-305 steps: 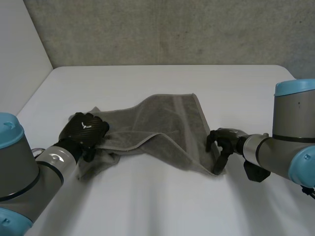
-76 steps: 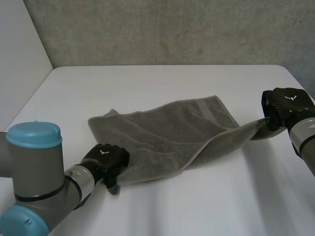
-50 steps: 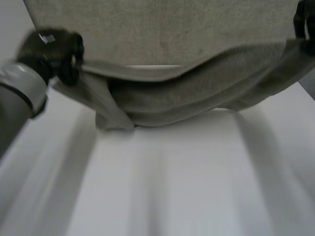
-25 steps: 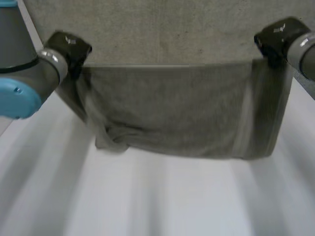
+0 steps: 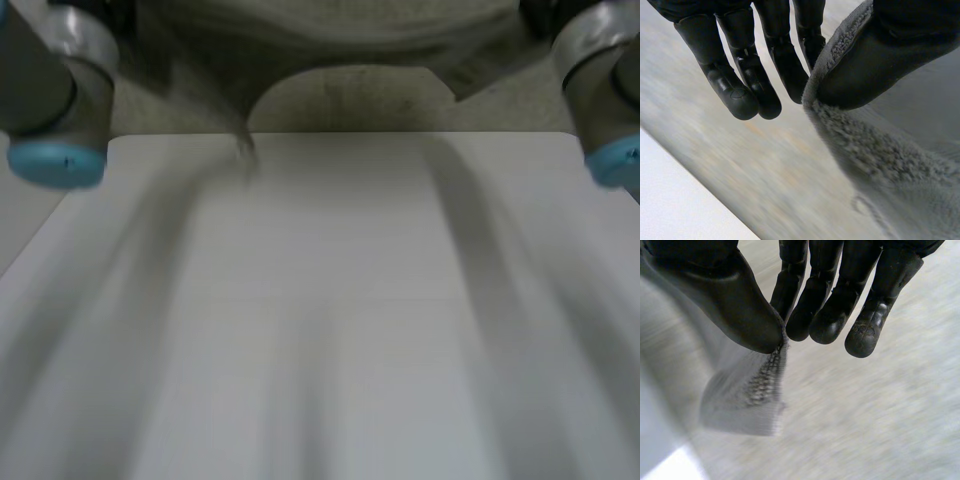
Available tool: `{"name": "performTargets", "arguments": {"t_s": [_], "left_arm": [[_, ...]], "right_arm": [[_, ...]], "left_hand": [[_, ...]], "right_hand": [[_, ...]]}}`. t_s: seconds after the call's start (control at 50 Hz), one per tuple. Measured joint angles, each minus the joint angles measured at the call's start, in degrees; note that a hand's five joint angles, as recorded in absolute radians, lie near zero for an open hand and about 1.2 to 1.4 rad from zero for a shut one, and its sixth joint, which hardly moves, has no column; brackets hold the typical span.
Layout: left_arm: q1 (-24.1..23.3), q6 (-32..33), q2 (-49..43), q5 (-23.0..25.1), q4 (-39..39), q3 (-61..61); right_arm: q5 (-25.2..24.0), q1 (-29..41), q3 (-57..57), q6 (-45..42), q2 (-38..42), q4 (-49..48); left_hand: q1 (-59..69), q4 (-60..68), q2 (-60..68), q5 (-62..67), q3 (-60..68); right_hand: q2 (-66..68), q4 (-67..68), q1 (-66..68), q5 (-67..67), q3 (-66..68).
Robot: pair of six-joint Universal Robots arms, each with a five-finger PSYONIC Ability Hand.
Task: Fold the towel.
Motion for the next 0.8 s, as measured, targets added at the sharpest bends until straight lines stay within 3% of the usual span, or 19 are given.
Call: {"name": "performTargets", "arguments": {"t_s": [0.14, 0.3, 0.42, 0.64, 0.8], "left_arm": [[1.95, 0.33, 0.25, 5.11, 1.74, -18.78], [2.56, 1.96, 0.95, 6.91, 5.18, -29.5], [3.51, 3.64, 5.95, 6.86, 5.33, -32.12], [3.84, 2.27, 22.8, 6.54, 4.76, -31.75], [3.88, 0.87, 23.3, 6.53, 0.73, -27.96]], "right_arm": [[-0.28, -0.23, 9.93, -1.7, 3.22, 4.08], [0.19, -0.46, 17.59, -1.86, 4.95, 3.46], [0.84, -0.7, 18.99, -1.32, 0.41, 3.81], [0.97, -0.9, 16.78, 0.59, -17.05, 10.03], [0.92, -1.35, 11.04, 0.09, -16.36, 20.2]], "left_hand": [[0.0, 0.0, 0.0, 0.0, 0.04], [0.0, 0.0, 0.01, 0.0, 0.07], [0.0, 0.0, 0.01, 0.0, 0.08], [0.0, 0.0, 0.01, 0.0, 0.09], [0.0, 0.0, 0.01, 0.0, 0.09]], "right_hand": [[0.0, 0.0, 0.03, 0.0, 0.0], [0.0, 0.0, 0.03, 0.0, 0.0], [0.0, 0.0, 0.0, 0.0, 0.0], [0.0, 0.0, 0.0, 0.0, 0.0], [0.0, 0.0, 0.03, 0.0, 0.0]]}}
